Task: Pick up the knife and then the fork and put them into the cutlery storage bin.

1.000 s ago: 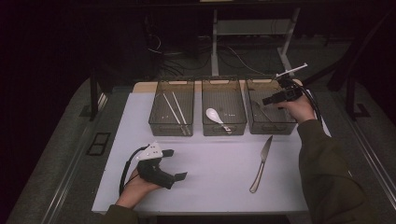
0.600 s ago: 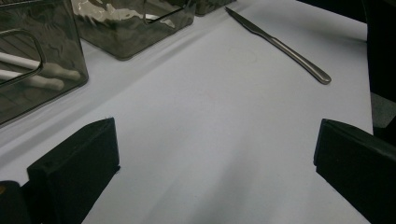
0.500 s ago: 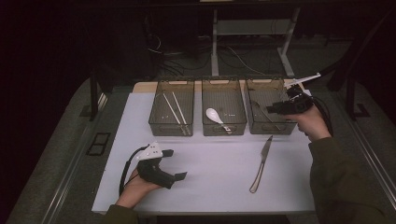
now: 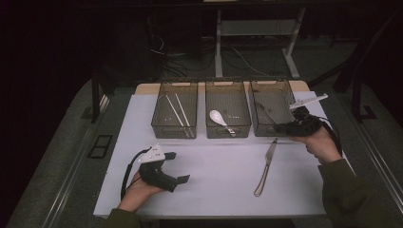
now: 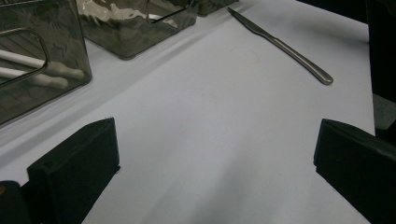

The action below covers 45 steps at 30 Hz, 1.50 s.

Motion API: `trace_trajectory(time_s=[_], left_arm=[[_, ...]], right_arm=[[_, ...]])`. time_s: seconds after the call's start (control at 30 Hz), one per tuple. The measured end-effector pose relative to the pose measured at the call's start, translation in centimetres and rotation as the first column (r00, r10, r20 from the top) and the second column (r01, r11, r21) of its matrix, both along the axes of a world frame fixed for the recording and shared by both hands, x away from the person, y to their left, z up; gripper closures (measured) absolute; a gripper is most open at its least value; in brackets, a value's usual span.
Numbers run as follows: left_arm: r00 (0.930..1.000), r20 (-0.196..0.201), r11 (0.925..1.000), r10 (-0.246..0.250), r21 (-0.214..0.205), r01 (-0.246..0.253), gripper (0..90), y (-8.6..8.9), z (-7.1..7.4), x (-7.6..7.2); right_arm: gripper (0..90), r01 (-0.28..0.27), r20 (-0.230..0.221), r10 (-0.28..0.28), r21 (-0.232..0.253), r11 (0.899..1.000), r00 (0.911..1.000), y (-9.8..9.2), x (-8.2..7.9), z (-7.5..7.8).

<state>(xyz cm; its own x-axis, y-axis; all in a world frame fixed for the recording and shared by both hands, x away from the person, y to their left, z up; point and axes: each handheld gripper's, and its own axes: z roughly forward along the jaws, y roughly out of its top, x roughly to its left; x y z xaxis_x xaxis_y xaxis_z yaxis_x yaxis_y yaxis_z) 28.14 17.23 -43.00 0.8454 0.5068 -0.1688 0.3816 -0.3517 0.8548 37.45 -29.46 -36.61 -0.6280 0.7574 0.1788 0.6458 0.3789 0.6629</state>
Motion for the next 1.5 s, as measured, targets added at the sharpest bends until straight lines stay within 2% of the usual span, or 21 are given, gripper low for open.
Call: trace_trajectory(time_s=[0.2,0.27,0.47,0.67,0.9,1.17,1.23,1.5], left_arm=[[1.0000,-0.001,1.0000,0.001,0.001,-0.001,0.0,0.0,0.0,0.0],[1.0000,0.001,1.0000,0.001,0.000,-0.001,0.0,0.0,0.0,0.0],[1.0000,0.004,1.0000,0.006,0.000,-0.006,0.0,0.0,0.0,-0.1],[1.0000,0.005,1.0000,0.008,0.000,-0.008,0.0,0.1,0.1,-0.1],[1.0000,0.006,1.0000,0.007,-0.002,-0.007,0.0,0.0,0.1,-0.1],[1.0000,0.005,1.0000,0.007,-0.001,-0.007,0.0,0.0,0.1,-0.1],[1.0000,0.005,1.0000,0.006,0.000,-0.006,0.0,0.0,0.1,-0.1],[1.0000,0.004,1.0000,0.005,0.000,-0.005,0.0,0.0,0.1,-0.1]], right_arm=[[89.1,-0.029,-0.003,0.029,-0.008,1.000,0.9996,0.3,-1.6,-1.0],[89.1,-0.039,-0.005,0.039,-0.001,0.999,0.9992,0.4,-2.0,-1.2],[89.2,-0.080,-0.010,0.079,-0.020,0.997,0.9968,1.1,-3.6,-2.0],[89.3,-0.130,-0.024,0.130,-0.032,0.991,0.9912,2.1,-5.3,-2.7],[89.3,-0.194,-0.047,0.192,-0.046,0.980,0.9803,3.6,-7.1,-3.7],[89.4,-0.249,-0.102,0.240,-0.082,0.965,0.9654,5.1,-8.2,-5.5],[89.4,-0.258,-0.108,0.247,-0.102,0.961,0.9631,5.5,-8.3,-5.8],[89.5,-0.281,-0.129,0.265,-0.124,0.952,0.9556,6.3,-8.4,-6.4]])
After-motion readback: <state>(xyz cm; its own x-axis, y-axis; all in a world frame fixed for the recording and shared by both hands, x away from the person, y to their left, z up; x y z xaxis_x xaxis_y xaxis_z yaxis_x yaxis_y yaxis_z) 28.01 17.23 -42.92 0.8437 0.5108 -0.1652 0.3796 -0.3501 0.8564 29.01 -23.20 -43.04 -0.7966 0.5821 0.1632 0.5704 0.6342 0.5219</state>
